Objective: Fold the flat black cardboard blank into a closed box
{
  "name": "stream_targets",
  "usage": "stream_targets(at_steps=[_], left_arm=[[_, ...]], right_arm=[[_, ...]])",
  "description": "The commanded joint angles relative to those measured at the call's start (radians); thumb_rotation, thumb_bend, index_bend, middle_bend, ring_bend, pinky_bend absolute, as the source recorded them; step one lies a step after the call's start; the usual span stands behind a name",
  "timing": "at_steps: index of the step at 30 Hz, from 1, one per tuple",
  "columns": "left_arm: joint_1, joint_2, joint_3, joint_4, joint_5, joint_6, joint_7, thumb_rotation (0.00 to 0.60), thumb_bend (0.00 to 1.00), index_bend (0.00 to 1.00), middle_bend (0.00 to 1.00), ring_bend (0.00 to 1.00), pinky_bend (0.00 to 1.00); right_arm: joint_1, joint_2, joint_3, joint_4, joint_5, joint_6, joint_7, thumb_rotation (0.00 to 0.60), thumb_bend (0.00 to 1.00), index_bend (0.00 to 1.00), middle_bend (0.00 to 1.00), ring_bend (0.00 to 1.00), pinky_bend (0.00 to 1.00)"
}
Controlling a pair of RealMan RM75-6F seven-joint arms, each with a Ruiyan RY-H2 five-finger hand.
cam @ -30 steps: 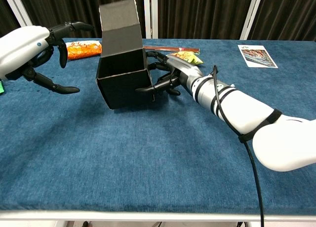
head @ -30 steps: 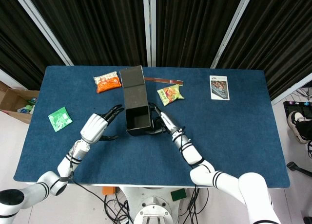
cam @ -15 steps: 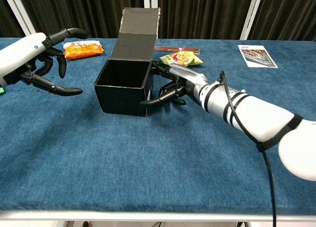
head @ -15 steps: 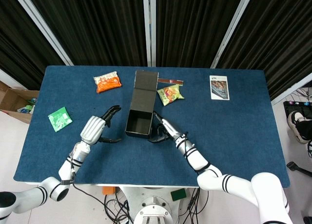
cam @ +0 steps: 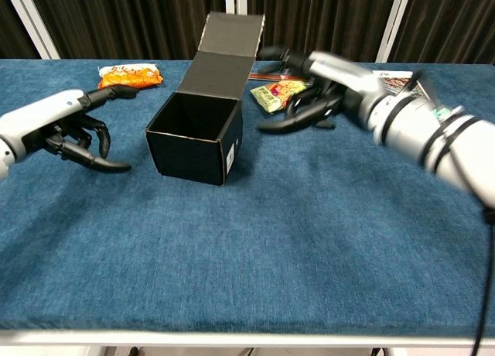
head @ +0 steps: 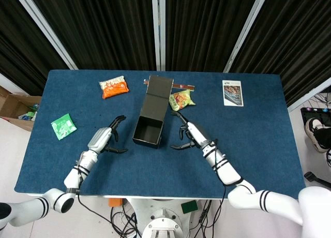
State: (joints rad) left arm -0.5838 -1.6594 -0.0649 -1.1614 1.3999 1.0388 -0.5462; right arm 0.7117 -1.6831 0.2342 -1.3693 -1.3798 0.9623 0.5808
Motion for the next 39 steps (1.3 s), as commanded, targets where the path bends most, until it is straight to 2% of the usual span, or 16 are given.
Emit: stream_targets(at_steps=[1, 5, 8, 18, 29, 33, 35, 37, 39], left_arm=[[-0.028, -0.018, -0.019, 0.054, -0.016, -0.058, -0.069, 0.598, 0.02, 0.00, 0.00, 0.59, 0.87], [-0.050, -0.050, -0.040, 0.099, -0.019, -0.100, -0.157, 0.600, 0.02, 0.00, 0.00, 0.59, 0.87], [-0.066, -0.066, -0.051, 0.126, -0.012, -0.121, -0.220, 0.600, 0.02, 0.00, 0.00, 0.59, 0.87], [-0.118, -0.091, -0.053, 0.173, 0.030, -0.183, -0.387, 0.600, 0.02, 0.00, 0.00, 0.59, 0.87], [-0.157, -0.120, -0.033, 0.227, 0.082, -0.201, -0.564, 0.600, 0.02, 0.03, 0.02, 0.61, 0.88], [-0.162, -0.146, -0.044, 0.253, 0.068, -0.203, -0.593, 0.600, 0.02, 0.16, 0.14, 0.63, 0.88], [-0.162, -0.166, -0.055, 0.269, 0.053, -0.200, -0.590, 0.600, 0.01, 0.26, 0.25, 0.65, 0.88], [-0.159, -0.179, -0.069, 0.272, 0.036, -0.194, -0.589, 0.600, 0.01, 0.43, 0.43, 0.67, 0.89], [-0.157, -0.183, -0.077, 0.265, 0.031, -0.181, -0.572, 0.600, 0.01, 0.52, 0.51, 0.69, 0.90]], right_arm=[[-0.043, 0.144, 0.030, -0.166, -0.019, 0.079, -0.101, 0.600, 0.12, 0.00, 0.12, 0.62, 1.00], [-0.055, 0.200, 0.045, -0.245, 0.006, 0.095, -0.163, 0.600, 0.12, 0.00, 0.12, 0.62, 1.00], [-0.062, 0.207, 0.039, -0.260, 0.017, 0.097, -0.171, 0.600, 0.12, 0.00, 0.12, 0.62, 1.00], [-0.073, 0.197, 0.030, -0.239, 0.017, 0.113, -0.140, 0.600, 0.11, 0.00, 0.12, 0.62, 1.00], [-0.085, 0.190, 0.016, -0.209, 0.025, 0.111, -0.098, 0.600, 0.11, 0.00, 0.13, 0.62, 1.00], [-0.091, 0.182, 0.009, -0.195, 0.031, 0.109, -0.085, 0.600, 0.11, 0.00, 0.13, 0.62, 1.00], [-0.094, 0.176, 0.010, -0.190, 0.051, 0.101, -0.078, 0.600, 0.11, 0.00, 0.14, 0.62, 1.00], [-0.094, 0.172, 0.014, -0.186, 0.096, 0.072, -0.083, 0.600, 0.10, 0.00, 0.17, 0.62, 1.00], [-0.079, 0.171, 0.021, -0.172, 0.173, 0.013, -0.120, 0.600, 0.09, 0.00, 0.20, 0.62, 1.00]])
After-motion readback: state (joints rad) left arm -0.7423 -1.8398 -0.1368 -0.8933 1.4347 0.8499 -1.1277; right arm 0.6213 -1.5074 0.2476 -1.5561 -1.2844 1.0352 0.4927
